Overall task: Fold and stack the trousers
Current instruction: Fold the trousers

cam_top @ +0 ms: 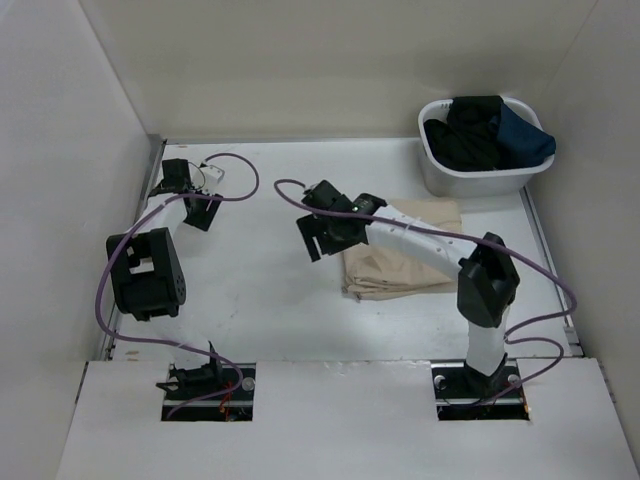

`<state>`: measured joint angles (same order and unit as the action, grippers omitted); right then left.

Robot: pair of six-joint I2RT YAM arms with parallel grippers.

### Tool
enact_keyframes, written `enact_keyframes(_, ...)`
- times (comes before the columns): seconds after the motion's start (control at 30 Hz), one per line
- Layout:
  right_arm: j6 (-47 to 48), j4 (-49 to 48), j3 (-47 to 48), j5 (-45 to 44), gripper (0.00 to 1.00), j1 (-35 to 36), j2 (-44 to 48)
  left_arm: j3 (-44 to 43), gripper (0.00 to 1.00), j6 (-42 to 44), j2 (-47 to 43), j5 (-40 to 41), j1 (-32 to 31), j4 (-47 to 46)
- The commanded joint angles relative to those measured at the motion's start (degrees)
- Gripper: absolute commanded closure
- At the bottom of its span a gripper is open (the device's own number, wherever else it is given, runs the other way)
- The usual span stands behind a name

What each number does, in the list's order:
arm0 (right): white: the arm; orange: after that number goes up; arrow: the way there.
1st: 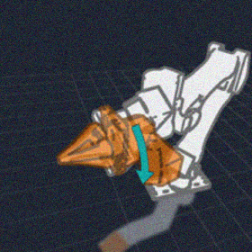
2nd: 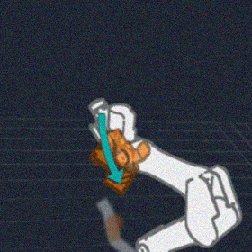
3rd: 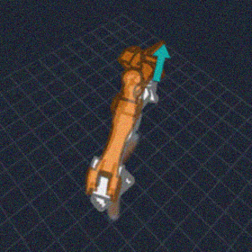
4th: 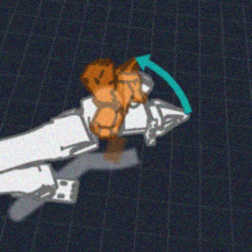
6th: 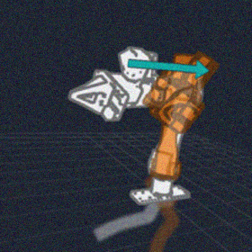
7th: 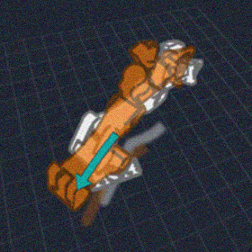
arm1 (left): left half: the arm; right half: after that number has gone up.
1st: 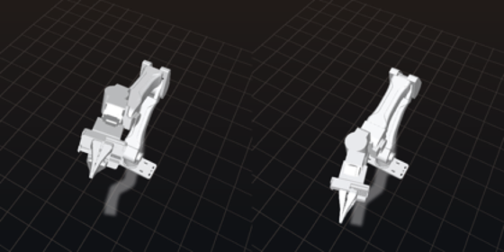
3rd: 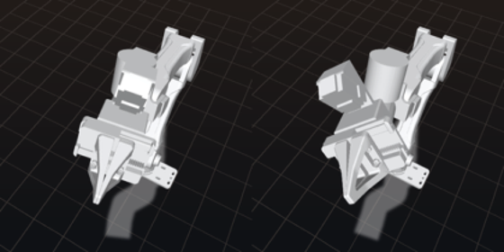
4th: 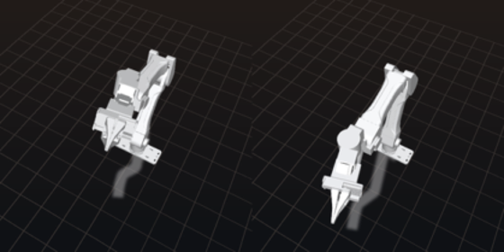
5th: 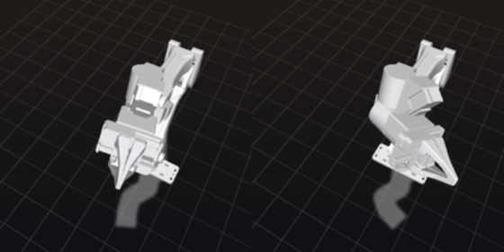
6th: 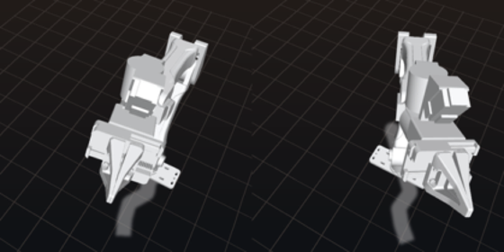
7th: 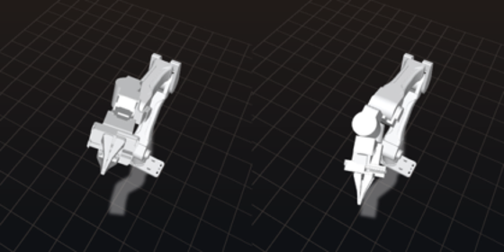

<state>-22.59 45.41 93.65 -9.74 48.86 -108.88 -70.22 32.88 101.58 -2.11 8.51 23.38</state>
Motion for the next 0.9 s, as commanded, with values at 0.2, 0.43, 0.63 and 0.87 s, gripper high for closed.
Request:
enact_keyframes(0.2,-3.1,-8.5,-10.6,-8.2,0.07,-8.4,23.4,0.4,0.38,-1.0,-4.4,-1.4,-1.7,0.3)
enact_keyframes(0.43,-4.5,-15.2,-35.4,-8.3,0.00,-34.0,33.6,-0.6,0.38,-4.8,-7.9,-7.5,-12.9,2.1)
enact_keyframes(0.63,-5.6,-22.7,-43.6,-3.5,0.00,-42.7,30.8,-2.3,0.36,-8.4,-10.2,-12.4,-29.4,0.8)
enact_keyframes(0.87,-5.3,-23.5,-44.0,1.9,0.30,-37.2,21.3,-2.3,0.36,-12.6,-7.3,-14.8,-41.9,-2.4)
